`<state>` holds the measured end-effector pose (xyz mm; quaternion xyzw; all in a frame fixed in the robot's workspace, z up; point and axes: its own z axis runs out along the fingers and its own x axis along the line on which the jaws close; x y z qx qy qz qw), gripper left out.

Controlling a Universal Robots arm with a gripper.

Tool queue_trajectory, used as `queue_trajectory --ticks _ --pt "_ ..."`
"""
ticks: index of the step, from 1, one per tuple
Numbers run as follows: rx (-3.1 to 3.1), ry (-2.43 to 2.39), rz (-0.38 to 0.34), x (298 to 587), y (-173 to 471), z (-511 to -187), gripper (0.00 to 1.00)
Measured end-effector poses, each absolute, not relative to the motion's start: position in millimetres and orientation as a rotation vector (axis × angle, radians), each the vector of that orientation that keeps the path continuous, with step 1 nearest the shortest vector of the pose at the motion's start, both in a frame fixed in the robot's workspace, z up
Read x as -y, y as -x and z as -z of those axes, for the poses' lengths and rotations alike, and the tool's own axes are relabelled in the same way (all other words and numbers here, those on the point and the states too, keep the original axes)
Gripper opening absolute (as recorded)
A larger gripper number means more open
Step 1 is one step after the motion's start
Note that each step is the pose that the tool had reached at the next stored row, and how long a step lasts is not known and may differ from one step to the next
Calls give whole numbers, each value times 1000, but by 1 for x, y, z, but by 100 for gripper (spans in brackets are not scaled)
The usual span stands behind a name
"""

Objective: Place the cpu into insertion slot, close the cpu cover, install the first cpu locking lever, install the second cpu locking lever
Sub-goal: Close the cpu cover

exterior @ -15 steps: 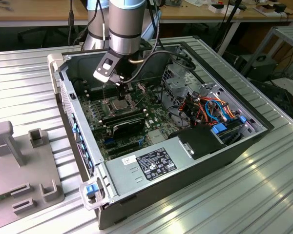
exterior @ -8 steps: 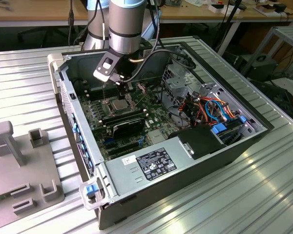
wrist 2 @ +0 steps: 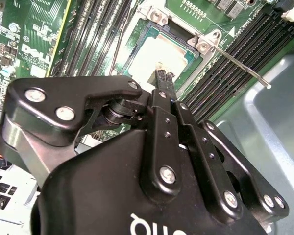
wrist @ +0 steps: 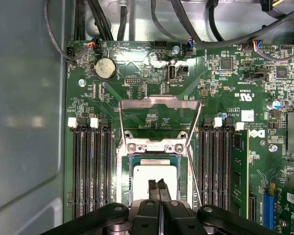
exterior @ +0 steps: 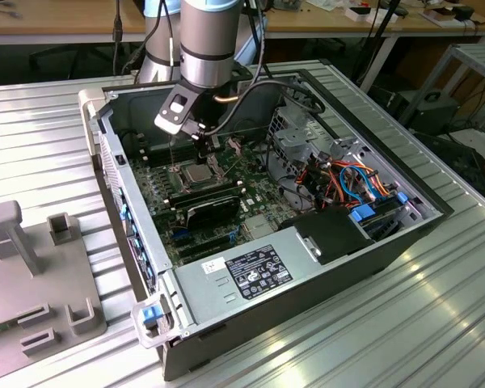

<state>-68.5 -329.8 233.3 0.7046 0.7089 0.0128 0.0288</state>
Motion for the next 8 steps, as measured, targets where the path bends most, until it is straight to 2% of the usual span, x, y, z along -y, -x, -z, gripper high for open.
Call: queue_trajectory --ticks 8 --pt "-2187 -2174 -39 330 69 -240 11"
